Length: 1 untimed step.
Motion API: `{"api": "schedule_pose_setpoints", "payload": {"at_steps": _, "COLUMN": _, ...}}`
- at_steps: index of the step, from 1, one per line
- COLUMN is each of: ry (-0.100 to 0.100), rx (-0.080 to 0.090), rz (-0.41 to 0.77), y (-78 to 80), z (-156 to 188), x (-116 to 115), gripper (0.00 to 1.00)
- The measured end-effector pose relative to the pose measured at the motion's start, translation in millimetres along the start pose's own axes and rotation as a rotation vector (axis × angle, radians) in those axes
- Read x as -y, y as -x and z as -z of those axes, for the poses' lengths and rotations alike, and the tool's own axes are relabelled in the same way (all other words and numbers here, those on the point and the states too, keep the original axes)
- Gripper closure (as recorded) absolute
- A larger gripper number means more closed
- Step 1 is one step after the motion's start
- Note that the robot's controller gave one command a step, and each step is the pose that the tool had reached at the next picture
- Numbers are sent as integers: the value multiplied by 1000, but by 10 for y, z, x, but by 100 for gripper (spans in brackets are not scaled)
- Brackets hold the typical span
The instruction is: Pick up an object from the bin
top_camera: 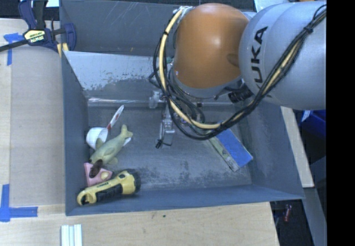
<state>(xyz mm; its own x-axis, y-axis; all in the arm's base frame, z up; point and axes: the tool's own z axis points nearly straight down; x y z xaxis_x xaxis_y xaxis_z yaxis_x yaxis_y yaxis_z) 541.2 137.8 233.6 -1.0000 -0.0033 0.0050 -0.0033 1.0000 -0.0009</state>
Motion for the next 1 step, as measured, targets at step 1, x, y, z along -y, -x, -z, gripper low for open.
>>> {"api": "schedule_pose_setpoints", "payload": {"at_steps": 1, "ry": 2, "rx": 8, "rz": -4, "y": 13, "z": 49, "x": 10, "gripper": 0}}
